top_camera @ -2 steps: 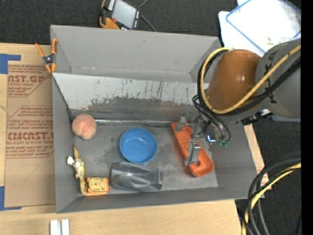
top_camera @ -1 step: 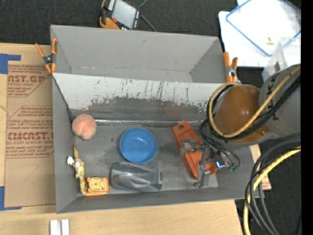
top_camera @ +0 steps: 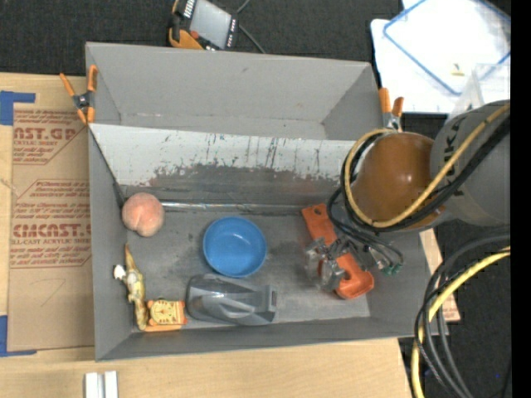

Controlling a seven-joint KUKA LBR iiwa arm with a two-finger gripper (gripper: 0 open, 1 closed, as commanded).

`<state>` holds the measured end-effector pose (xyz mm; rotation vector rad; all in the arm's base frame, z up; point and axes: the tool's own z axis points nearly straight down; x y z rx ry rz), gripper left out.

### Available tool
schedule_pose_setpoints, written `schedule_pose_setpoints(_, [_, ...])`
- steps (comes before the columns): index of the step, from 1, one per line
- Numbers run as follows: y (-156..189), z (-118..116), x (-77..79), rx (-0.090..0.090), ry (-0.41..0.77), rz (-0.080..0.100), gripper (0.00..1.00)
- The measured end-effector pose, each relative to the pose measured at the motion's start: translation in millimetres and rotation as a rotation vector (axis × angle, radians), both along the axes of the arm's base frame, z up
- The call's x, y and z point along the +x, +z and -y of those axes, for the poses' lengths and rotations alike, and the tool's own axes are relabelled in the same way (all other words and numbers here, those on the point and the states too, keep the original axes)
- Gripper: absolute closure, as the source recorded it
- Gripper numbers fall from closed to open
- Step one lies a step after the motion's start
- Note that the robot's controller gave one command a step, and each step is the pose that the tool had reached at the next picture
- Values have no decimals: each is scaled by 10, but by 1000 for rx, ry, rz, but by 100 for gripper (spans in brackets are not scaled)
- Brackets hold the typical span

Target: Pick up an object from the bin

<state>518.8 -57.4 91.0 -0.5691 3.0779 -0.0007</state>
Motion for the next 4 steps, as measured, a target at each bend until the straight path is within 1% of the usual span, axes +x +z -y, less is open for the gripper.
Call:
schedule_pose_setpoints(1, [0,0,0,0,0,0,100])
schedule_pose_setpoints(2, [-212,181,217,1,-40,2,100])
schedule_pose_setpoints(3, [-212,352,-25,2,-16,1,100])
schedule_pose_setpoints(4, [-212,353,-25,2,-16,1,100])
